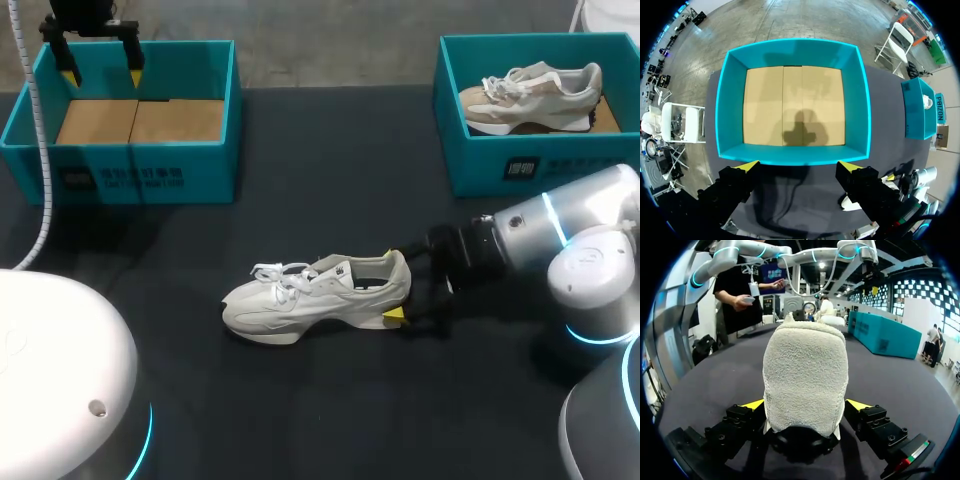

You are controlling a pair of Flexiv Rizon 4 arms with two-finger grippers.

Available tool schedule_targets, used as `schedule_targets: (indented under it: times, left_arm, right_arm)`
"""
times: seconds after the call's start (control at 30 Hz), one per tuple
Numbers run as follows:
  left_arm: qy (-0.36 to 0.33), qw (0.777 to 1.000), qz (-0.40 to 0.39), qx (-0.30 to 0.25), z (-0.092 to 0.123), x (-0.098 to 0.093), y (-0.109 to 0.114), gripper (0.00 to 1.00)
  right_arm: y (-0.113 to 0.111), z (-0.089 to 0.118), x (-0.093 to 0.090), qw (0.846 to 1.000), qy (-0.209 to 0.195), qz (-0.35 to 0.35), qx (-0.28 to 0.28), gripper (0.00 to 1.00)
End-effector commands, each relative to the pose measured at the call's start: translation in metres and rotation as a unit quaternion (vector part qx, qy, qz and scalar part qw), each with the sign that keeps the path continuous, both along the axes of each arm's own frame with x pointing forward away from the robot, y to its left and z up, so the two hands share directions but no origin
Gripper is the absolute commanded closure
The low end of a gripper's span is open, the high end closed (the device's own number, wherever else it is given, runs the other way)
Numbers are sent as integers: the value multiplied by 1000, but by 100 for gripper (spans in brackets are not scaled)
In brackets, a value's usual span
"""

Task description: Take the shoe out of the shoebox, open the shoe tongue, remove and reinsert the insole, then place the shoe into the shoebox

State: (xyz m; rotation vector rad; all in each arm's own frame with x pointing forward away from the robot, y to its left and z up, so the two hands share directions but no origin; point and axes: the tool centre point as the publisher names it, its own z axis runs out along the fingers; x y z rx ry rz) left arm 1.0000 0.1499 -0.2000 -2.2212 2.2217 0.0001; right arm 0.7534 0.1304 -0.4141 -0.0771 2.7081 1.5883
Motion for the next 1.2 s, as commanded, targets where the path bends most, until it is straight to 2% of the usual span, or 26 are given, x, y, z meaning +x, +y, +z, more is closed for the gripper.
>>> schedule_targets:
  times: [0.03, 0.47, 0.5, 0.53, 0.57, 0.6, 0.63, 1.2]
  left_arm:
    - [0, 1000, 0, 0, 0, 0, 0, 0]
    - [0, 1000, 0, 0, 0, 0, 0, 0]
    - [0, 1000, 0, 0, 0, 0, 0, 0]
    - [0, 1000, 0, 0, 0, 0, 0, 0]
    - [0, 1000, 0, 0, 0, 0, 0, 0]
    - [0, 1000, 0, 0, 0, 0, 0, 0]
    - [0, 1000, 0, 0, 0, 0, 0, 0]
    - [0, 1000, 0, 0, 0, 0, 0, 0]
  right_arm:
    - [5, -1, 0, 1000, 2, -5, -4, 0]
    - [13, -12, -3, 1000, 11, -13, 2, 0]
    - [13, -12, -3, 1000, 11, -14, 2, 13]
    - [14, -13, -3, 1000, 12, -16, 2, 53]
    - [14, -14, -3, 1000, 13, -17, 1, 65]
    - [14, -14, -4, 1000, 13, -19, 0, 86]
    - [14, -14, -4, 1000, 13, -20, -1, 100]
    - [7, -11, -17, 998, 11, -62, -8, 100]
